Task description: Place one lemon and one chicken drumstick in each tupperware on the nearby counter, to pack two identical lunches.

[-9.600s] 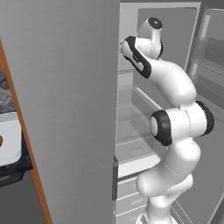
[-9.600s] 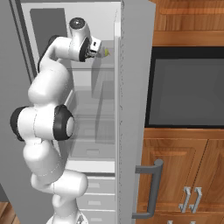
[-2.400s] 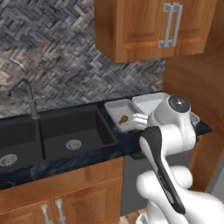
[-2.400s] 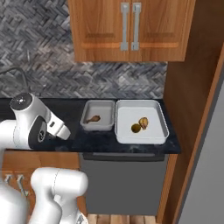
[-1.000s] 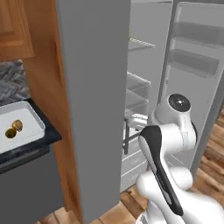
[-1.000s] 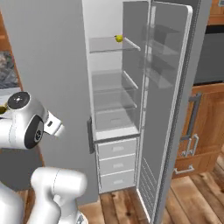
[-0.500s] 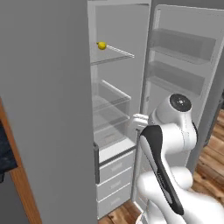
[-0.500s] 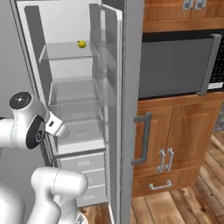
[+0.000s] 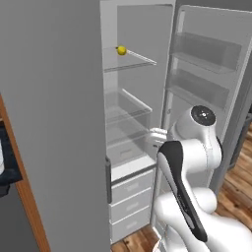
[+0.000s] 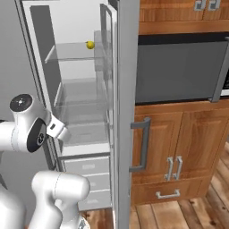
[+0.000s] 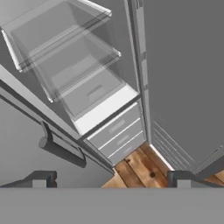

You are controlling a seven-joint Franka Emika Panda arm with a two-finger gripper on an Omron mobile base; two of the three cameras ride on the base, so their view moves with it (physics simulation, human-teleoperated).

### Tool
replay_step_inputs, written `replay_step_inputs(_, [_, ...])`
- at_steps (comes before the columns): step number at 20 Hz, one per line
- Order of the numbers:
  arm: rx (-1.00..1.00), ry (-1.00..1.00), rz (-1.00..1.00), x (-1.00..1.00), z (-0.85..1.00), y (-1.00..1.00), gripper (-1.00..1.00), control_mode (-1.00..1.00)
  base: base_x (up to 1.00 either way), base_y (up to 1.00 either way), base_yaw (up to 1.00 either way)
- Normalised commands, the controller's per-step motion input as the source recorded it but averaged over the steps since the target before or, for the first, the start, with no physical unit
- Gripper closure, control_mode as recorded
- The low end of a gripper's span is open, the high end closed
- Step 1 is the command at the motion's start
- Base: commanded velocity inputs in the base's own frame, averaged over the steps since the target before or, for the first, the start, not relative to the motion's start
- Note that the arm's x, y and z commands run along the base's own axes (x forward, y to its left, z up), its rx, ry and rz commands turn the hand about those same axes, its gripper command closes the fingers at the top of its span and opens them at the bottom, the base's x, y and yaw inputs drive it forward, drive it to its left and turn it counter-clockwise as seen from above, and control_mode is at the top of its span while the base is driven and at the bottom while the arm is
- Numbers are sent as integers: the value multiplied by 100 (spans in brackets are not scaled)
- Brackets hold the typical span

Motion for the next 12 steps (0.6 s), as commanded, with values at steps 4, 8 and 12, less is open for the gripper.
replay_step_inputs(4, [0, 0, 0, 0, 0, 0, -100, 100, 80, -17, 12])
replay_step_inputs(8, [0, 0, 0, 0, 0, 0, -100, 100, 8, -78, 6])
replay_step_inputs(12, [0, 0, 0, 0, 0, 0, -100, 100, 39, -51, 1])
